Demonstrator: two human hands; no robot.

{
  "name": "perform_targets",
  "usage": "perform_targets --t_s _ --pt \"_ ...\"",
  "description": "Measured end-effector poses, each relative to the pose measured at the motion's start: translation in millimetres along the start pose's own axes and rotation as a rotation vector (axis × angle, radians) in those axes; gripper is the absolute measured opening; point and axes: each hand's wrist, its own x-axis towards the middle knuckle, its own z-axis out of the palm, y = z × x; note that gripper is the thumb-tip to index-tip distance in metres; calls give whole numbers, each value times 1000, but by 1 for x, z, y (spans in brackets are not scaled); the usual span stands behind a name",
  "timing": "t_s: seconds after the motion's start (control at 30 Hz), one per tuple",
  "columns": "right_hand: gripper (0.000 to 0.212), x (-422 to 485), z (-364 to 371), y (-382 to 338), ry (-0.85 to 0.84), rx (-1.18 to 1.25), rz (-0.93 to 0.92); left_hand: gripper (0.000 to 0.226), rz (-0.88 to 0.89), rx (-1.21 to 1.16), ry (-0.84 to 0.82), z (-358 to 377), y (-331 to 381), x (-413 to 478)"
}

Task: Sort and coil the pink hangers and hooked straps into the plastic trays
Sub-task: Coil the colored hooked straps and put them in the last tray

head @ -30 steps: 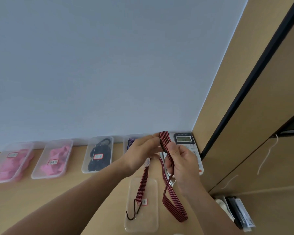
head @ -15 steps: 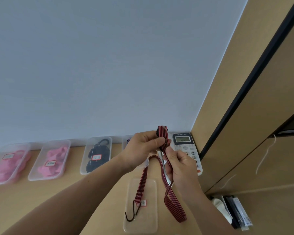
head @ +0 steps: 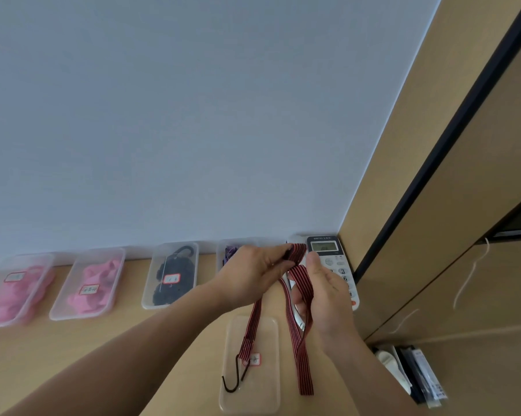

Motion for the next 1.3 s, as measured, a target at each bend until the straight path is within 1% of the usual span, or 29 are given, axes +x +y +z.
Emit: perform_targets --t_s 0.07,0.13,0.23,0.33,0.37,0.4,0.47,0.53,0.57,0.6,0.63,0.67,0.7,0.77,0.83,0.9,1.0,1.13,1.23,1.3 --pt "85 0 1 -1 6 7 15 22 129 131 60 1 3 -2" --pt "84 0 1 -1 1 8 14 30 236 243 72 3 0 -2" --pt "67 -2 0 -1 -17 1 11 44 323 390 34 6 -7 -3" --pt "53 -2 -2 -3 -40 20 32 53 334 401 -23 4 -15 -3" --pt "50 -2 -2 -3 -47 20 28 53 300 363 -50 3 -16 -3" --pt "47 -3 -2 -4 -55 24 18 52 221 278 -81 2 -15 -4" --pt "41 -4 -1 -5 -75 47 -10 54 -19 0 -97 3 -12 -5" --pt "34 -6 0 -6 -94 46 -41 53 -288 -335 -6 6 -4 -4" --pt "30 -7 0 -6 -99 33 -56 49 -403 -508 39 6 1 -2" --pt "28 -8 1 -6 -100 16 -67 41 -488 -656 55 4 5 1" --pt "27 -9 1 -5 -100 1 -77 33 -536 -748 40 2 8 3" --pt "26 -9 1 -5 -98 -8 -85 32 -550 -781 9 0 11 4" --pt "27 -9 1 -5 -97 -10 -89 33 -546 -803 -20 -2 13 4" --pt "31 -9 1 -5 -105 -17 -89 27 -520 -830 -37 -4 15 2" --pt "32 -9 0 -4 -110 -33 -82 16 -499 -831 -1 -5 14 2" --pt "30 -8 -1 -1 -96 -58 -76 12 -484 -795 29 -6 14 2" --pt "36 -7 -2 1 -64 -117 -65 16 -439 -708 61 -5 11 1" --pt "41 -6 -5 1 -40 -138 -7 21 -347 -610 69 -5 12 -4" --pt "43 -5 -6 2 -50 -138 -6 23 -282 -453 80 -3 12 -6" --pt "47 -5 -5 2 -48 -132 0 24 -239 -303 129 1 10 -6"
